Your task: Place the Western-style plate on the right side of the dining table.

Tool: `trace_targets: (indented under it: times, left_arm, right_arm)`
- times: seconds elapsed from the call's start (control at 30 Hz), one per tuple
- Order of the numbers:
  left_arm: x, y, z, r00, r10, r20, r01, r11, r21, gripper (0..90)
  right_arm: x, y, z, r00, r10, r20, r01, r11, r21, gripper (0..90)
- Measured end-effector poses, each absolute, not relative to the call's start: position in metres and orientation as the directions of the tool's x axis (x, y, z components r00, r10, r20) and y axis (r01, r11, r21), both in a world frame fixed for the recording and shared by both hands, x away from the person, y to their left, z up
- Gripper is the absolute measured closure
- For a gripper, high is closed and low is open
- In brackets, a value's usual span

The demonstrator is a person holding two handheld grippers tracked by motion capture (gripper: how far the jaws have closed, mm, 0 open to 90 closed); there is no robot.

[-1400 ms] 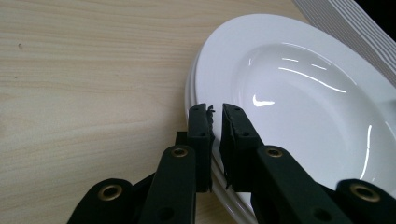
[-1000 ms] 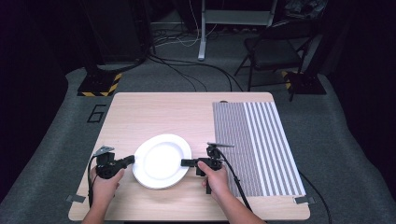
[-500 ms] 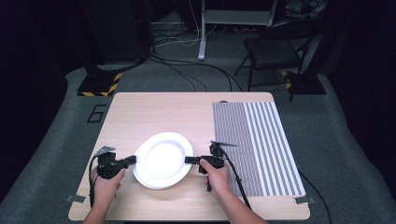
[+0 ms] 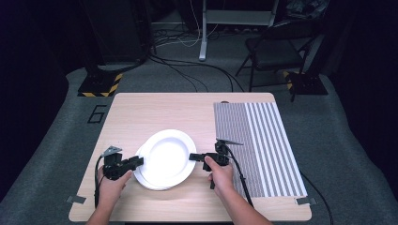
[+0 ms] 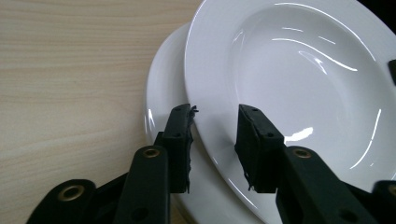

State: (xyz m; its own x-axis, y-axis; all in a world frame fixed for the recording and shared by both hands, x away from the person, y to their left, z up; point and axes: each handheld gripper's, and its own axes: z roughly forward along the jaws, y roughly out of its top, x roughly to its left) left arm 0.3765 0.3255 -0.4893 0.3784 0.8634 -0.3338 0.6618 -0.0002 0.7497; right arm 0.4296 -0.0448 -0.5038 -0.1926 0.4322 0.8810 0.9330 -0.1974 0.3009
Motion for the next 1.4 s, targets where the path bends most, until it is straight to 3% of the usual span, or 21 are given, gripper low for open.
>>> trace_targets:
  times: [0.4, 0.67, 1.4]
  left_arm:
    - [0.373, 0.322, -0.487, 0.394, 0.850, -0.350, 0.639, 0.020, 0.769, 57.0]
    - [0.372, 0.318, -0.491, 0.392, 0.818, -0.421, 0.671, 0.058, 0.739, 53.1]
    - [0.349, 0.314, -0.496, 0.385, 0.799, -0.462, 0.699, 0.075, 0.711, 53.3]
  right_arm:
    - [0.430, -0.050, -0.506, -0.153, 0.392, 0.907, 0.941, -0.221, 0.254, 87.0]
    - [0.430, -0.055, -0.512, -0.133, 0.354, 0.926, 0.943, -0.242, 0.228, 86.9]
    - [0.428, -0.055, -0.511, -0.177, 0.352, 0.919, 0.934, -0.234, 0.270, 86.0]
